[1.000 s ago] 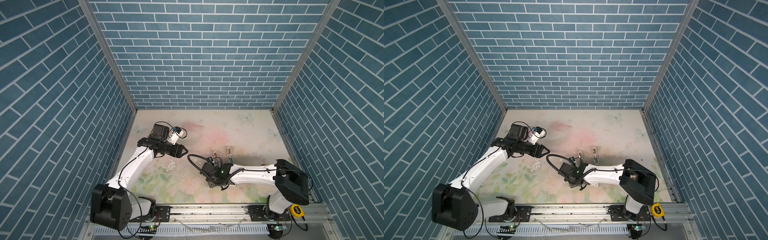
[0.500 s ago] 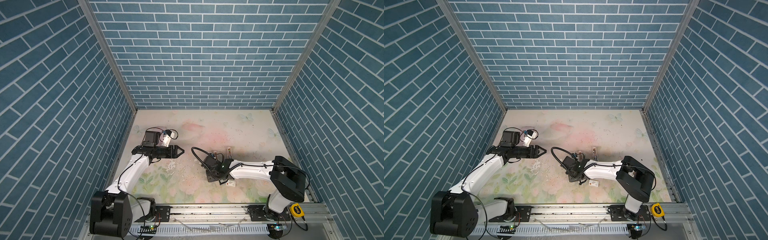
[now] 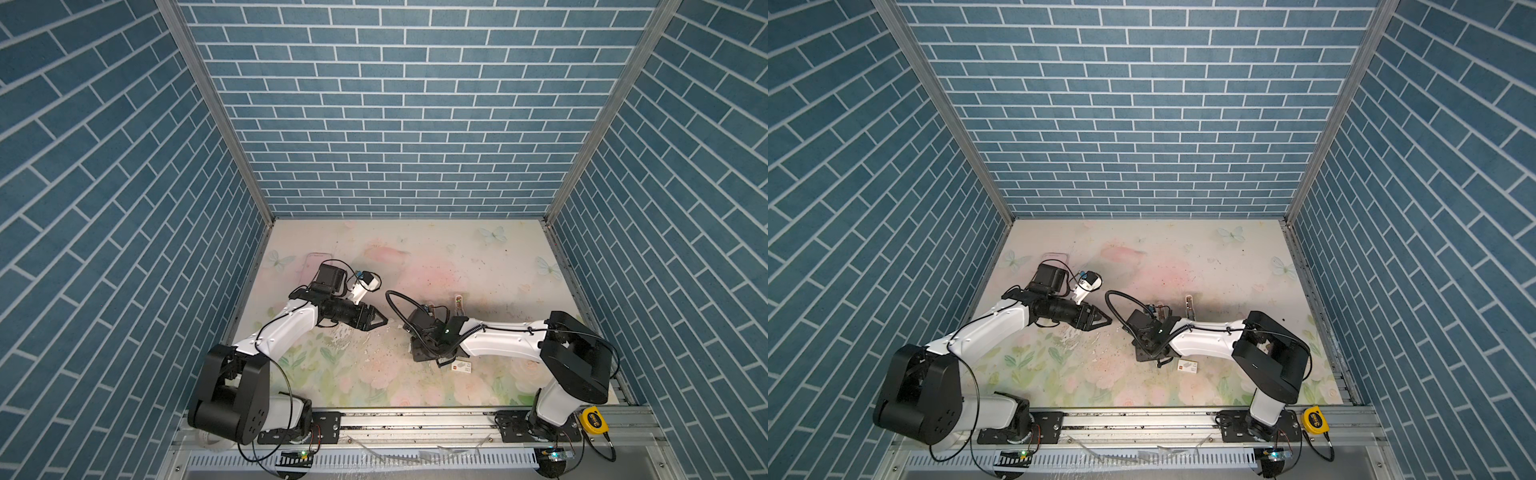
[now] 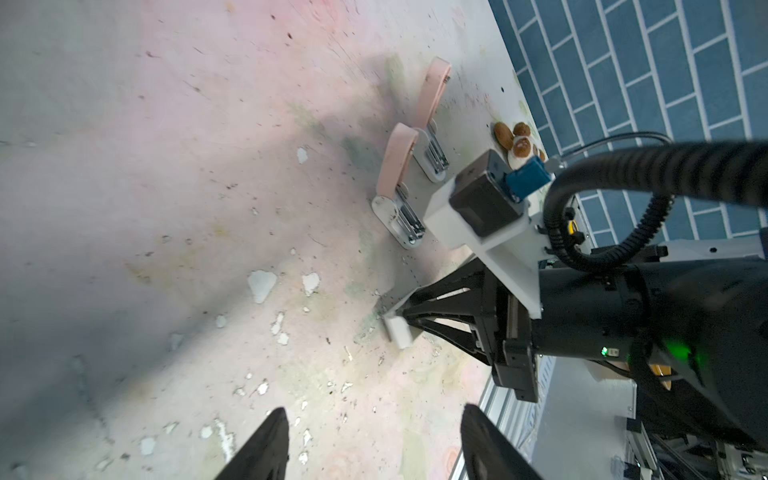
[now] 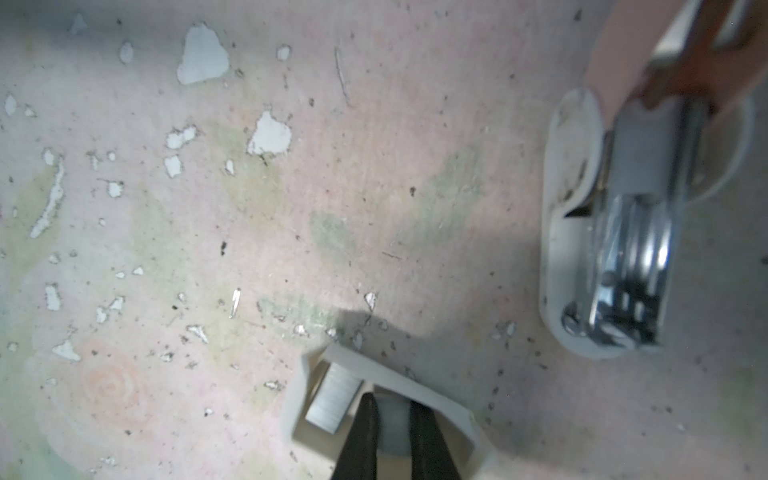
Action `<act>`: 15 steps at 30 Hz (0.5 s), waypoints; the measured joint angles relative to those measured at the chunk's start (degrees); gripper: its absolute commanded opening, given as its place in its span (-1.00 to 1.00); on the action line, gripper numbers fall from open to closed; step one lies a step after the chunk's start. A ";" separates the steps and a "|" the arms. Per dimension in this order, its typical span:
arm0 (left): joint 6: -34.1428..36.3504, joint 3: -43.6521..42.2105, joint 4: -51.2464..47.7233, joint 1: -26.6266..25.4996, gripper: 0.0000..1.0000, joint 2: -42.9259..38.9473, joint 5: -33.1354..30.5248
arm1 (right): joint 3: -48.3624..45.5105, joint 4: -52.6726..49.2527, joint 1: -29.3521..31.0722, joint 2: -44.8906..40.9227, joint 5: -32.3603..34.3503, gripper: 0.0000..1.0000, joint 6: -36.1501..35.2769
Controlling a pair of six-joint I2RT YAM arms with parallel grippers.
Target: Load the staples into the stapler
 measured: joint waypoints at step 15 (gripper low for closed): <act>-2.38 1.66 1.46 -7.17 0.26 10.47 0.44 | -3.37 2.47 -0.22 -2.58 0.37 -0.96 1.66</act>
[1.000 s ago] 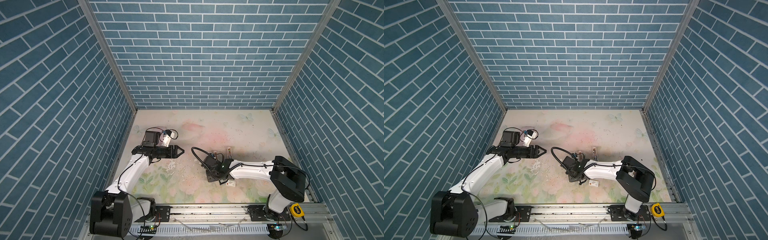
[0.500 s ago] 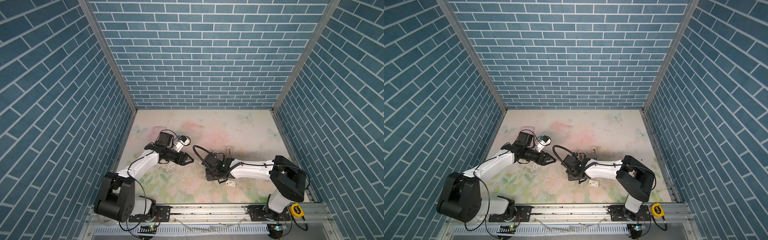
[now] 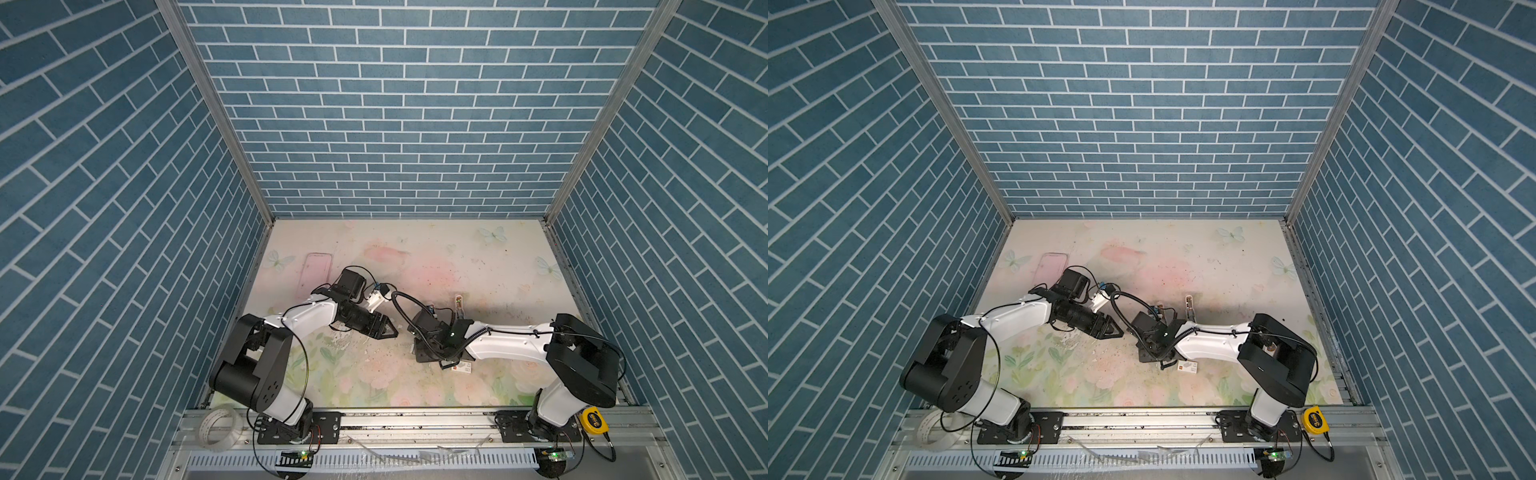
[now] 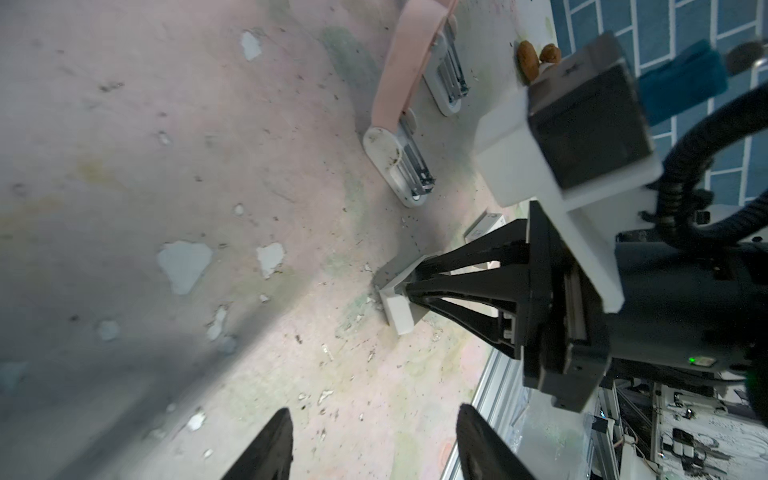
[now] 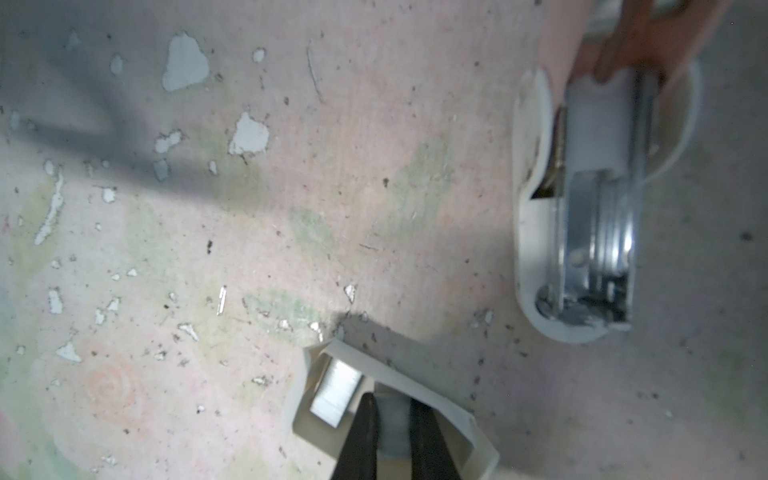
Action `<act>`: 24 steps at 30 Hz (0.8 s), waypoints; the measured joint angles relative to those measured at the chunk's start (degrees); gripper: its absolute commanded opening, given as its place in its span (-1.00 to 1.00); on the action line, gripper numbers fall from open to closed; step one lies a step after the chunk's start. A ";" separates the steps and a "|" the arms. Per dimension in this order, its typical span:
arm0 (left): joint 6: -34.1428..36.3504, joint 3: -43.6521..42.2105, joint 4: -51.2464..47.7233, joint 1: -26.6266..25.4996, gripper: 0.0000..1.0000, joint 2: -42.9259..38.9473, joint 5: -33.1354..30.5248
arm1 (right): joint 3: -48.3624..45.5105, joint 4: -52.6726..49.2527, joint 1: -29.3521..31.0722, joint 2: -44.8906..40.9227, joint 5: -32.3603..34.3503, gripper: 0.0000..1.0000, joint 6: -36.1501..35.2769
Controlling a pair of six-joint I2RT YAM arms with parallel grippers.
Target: Load the staples into the stapler
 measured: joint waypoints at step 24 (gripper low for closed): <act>-1.03 4.20 0.28 -6.93 0.25 10.49 -1.25 | -2.56 2.36 -0.20 -3.54 1.73 -0.96 -0.02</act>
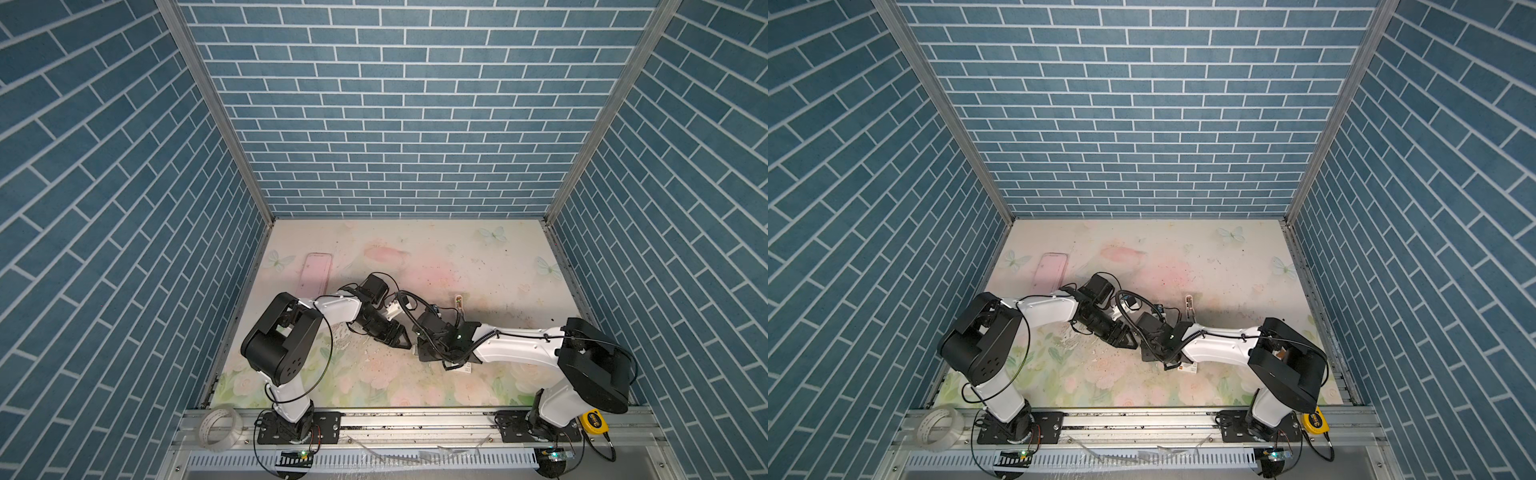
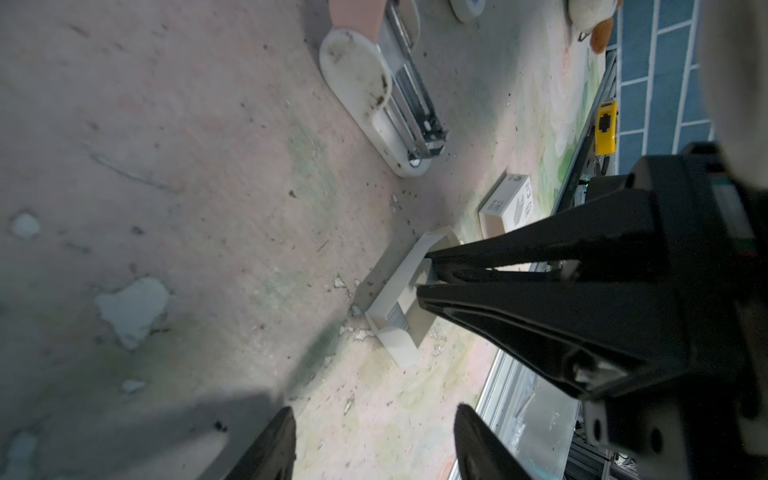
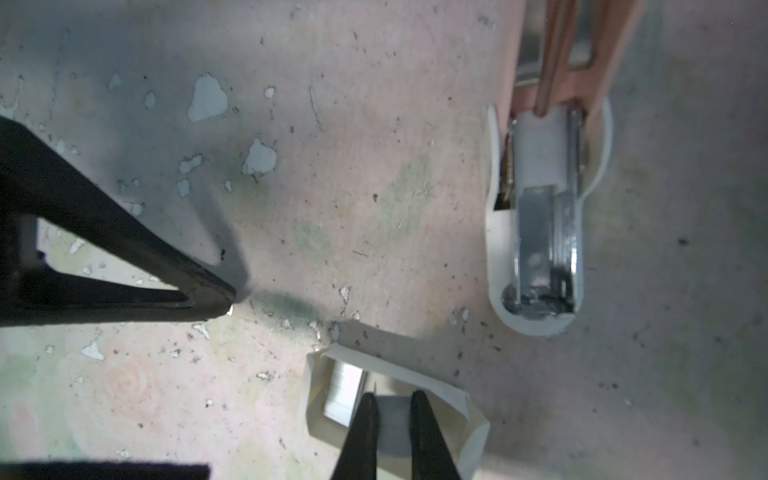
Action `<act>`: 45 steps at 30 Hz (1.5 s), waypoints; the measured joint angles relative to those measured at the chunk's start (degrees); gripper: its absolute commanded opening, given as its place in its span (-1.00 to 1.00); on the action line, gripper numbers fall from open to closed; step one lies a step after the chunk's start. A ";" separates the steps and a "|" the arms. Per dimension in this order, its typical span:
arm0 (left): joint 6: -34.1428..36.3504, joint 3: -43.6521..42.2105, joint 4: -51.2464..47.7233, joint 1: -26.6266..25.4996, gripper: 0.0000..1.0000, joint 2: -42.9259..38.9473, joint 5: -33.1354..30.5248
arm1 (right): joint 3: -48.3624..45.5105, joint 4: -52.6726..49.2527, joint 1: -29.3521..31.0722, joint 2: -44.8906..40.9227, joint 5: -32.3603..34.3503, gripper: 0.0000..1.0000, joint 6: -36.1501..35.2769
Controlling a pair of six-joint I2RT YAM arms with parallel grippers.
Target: Load the staples into the stapler
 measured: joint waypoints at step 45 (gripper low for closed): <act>14.60 12.02 -17.51 16.17 0.29 -28.50 -9.29 | -1.31 2.38 -7.98 -11.98 7.21 -1.00 -11.91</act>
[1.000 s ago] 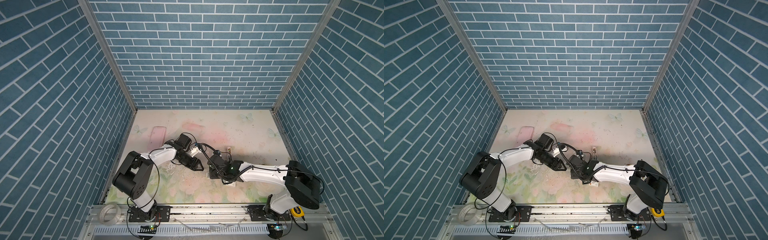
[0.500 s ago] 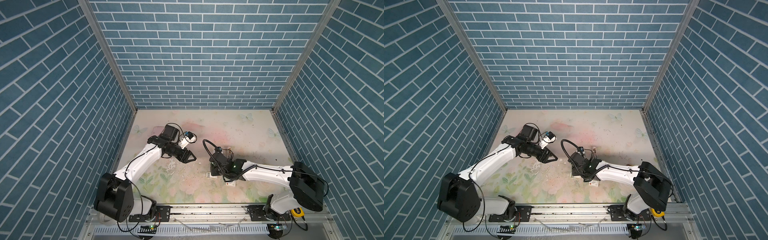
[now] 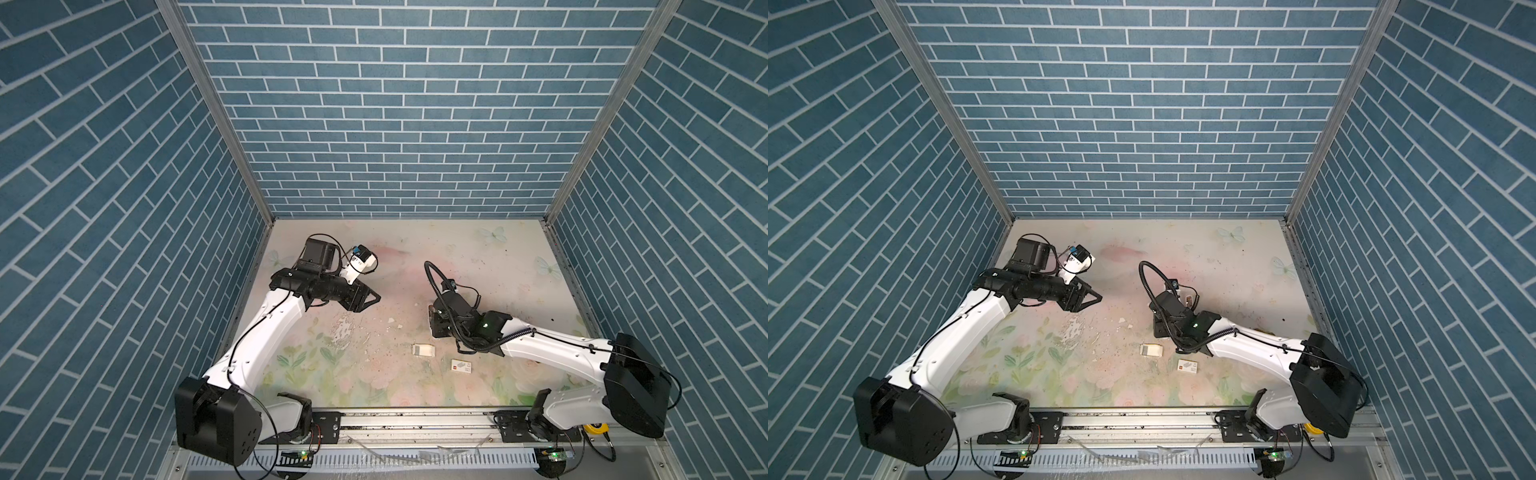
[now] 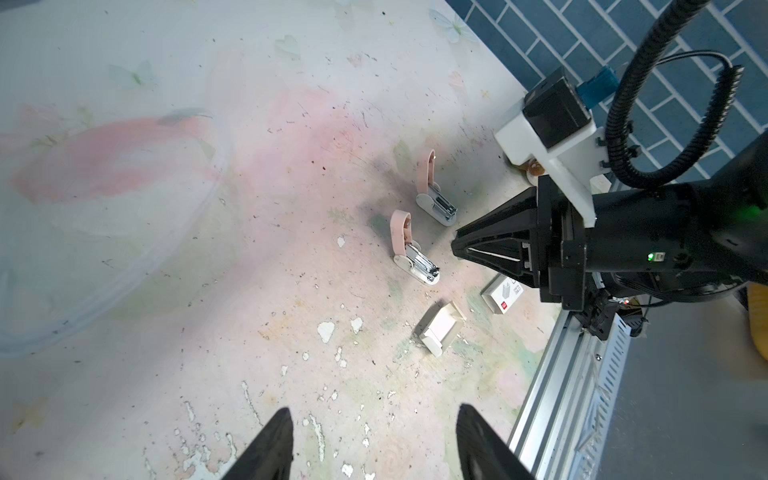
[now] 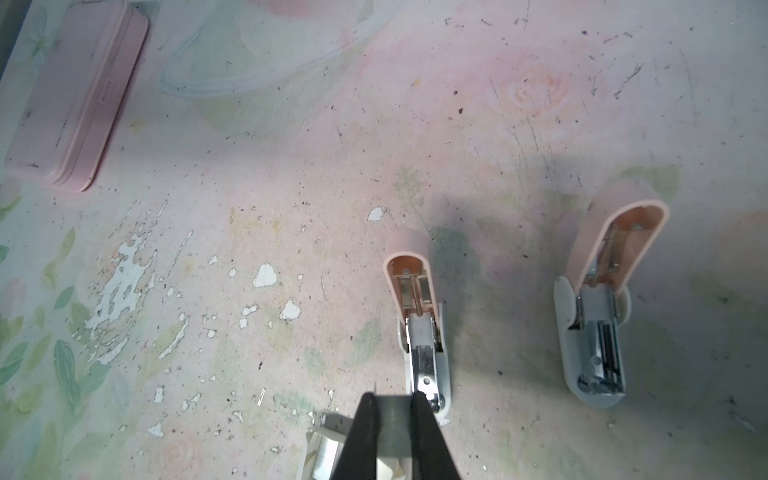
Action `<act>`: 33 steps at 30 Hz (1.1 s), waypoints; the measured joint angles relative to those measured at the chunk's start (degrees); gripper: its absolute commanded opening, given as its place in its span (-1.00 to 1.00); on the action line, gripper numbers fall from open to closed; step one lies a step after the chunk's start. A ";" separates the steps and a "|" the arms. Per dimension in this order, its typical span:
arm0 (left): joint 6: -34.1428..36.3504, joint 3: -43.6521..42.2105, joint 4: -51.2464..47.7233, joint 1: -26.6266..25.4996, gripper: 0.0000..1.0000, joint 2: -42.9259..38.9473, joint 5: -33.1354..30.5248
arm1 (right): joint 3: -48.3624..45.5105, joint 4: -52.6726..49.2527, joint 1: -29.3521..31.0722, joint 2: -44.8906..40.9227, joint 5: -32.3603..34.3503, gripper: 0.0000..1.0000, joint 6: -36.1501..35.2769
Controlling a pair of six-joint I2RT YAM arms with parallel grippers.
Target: Load the staples into the stapler
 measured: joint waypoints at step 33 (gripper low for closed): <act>3.32 0.24 0.35 0.52 0.28 0.20 -1.40 | -5.90 11.21 -3.08 0.15 -2.93 -0.99 -9.44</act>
